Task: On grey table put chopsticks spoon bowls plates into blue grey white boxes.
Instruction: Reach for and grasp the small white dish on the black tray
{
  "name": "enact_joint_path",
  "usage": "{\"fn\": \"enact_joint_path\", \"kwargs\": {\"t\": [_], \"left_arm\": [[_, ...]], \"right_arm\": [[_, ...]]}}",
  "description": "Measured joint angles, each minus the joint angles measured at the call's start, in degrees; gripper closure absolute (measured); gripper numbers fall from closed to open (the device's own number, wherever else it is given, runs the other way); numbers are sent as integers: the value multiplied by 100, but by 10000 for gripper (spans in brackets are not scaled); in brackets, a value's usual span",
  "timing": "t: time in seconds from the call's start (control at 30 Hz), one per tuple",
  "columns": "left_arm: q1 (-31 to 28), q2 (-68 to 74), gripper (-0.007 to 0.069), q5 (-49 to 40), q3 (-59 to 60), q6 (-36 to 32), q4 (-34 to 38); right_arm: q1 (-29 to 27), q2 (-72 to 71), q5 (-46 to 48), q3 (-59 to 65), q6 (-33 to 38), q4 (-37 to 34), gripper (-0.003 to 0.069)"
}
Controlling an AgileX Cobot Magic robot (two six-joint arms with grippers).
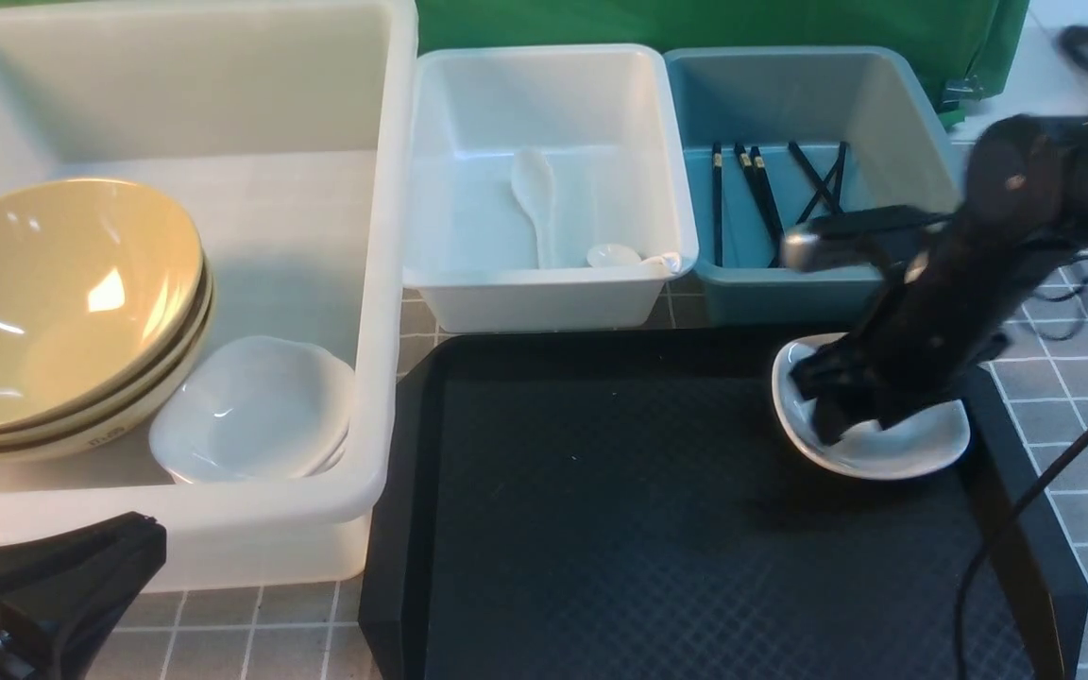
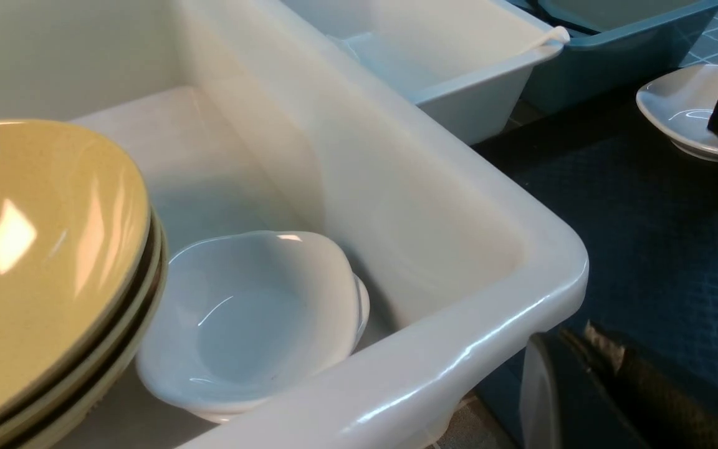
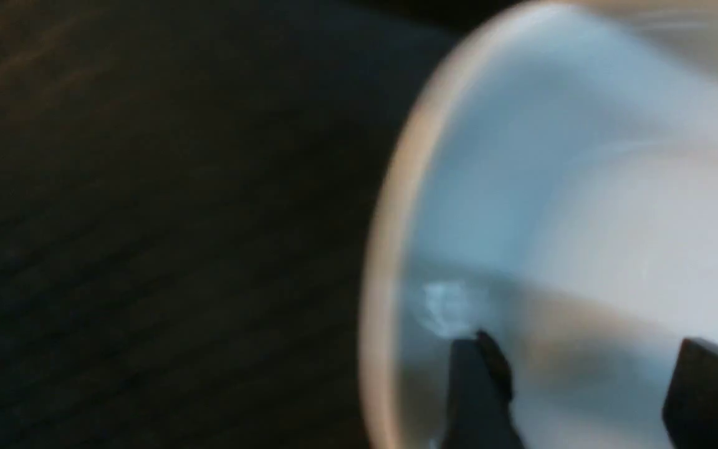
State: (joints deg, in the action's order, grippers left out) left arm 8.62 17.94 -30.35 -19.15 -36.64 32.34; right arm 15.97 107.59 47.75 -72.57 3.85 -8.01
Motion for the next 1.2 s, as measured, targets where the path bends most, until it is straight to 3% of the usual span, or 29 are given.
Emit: {"fn": "enact_joint_path", "kwargs": {"t": [0.13, 0.23, 0.53, 0.87, 0.97, 1.2], "left_arm": [[0, 0, 633, -6, 0, 4, 0], [0, 0, 633, -42, 0, 4, 0], [0, 0, 633, -81, 0, 4, 0], [0, 0, 633, -81, 0, 4, 0], [0, 0, 633, -81, 0, 4, 0], [0, -281, 633, -38, -17, 4, -177]], "right_arm": [[592, 0, -87, 0, 273, -111, 291], [691, -19, -81, 0, 330, -137, 298], [-151, -593, 107, 13, -80, 261, 303], [-264, 157, -57, 179, -56, 199, 313], [-264, 162, -72, 179, 162, 156, 340], [-268, -328, 156, 173, 649, -99, 526]]}}
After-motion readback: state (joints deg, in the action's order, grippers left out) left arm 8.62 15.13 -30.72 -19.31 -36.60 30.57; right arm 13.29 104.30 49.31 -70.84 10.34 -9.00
